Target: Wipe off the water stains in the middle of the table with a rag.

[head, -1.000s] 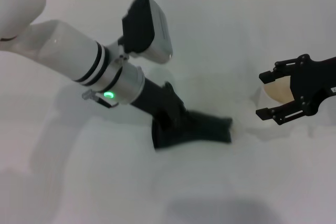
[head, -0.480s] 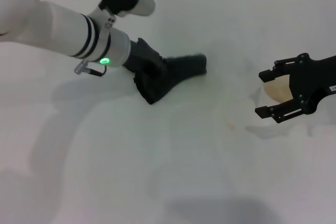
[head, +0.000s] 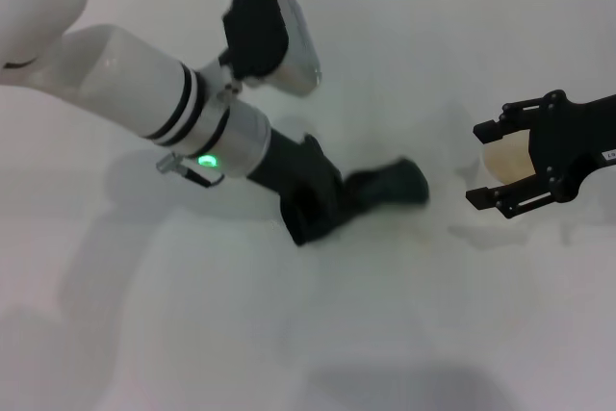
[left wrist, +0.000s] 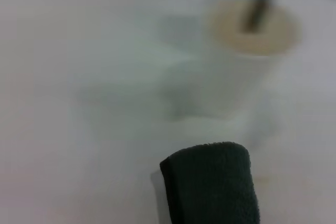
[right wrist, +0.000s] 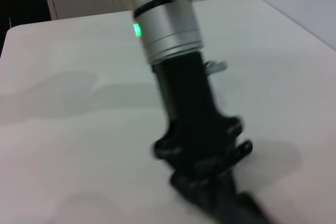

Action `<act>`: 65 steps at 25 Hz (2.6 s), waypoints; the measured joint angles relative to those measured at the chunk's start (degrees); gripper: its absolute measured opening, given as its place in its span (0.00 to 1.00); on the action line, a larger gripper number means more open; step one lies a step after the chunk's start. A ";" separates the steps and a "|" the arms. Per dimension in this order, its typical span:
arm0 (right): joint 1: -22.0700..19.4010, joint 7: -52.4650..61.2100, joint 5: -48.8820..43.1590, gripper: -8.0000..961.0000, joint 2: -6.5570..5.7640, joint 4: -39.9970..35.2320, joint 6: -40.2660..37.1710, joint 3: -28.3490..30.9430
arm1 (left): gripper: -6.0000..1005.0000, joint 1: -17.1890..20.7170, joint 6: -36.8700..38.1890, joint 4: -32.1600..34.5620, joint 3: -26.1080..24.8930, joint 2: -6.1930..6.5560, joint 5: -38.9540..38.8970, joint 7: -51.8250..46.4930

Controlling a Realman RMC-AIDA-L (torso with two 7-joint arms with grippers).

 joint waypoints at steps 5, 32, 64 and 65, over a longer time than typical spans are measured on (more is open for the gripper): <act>-0.34 0.39 0.03 0.87 -0.01 -0.15 0.00 0.00 | 0.11 0.61 5.58 0.43 -0.01 -0.03 -0.59 4.86; -0.58 1.49 0.09 0.87 -0.01 -0.16 0.16 0.08 | 0.12 14.46 8.46 20.52 -14.73 0.42 14.16 -7.82; 0.54 1.53 0.05 0.87 -0.09 0.94 -4.13 5.85 | 0.72 33.73 42.35 30.31 -44.33 2.85 -2.47 20.26; 0.42 1.54 0.05 0.87 -0.09 0.95 -4.05 5.87 | 0.72 33.98 42.66 30.01 -44.36 3.06 -2.79 20.82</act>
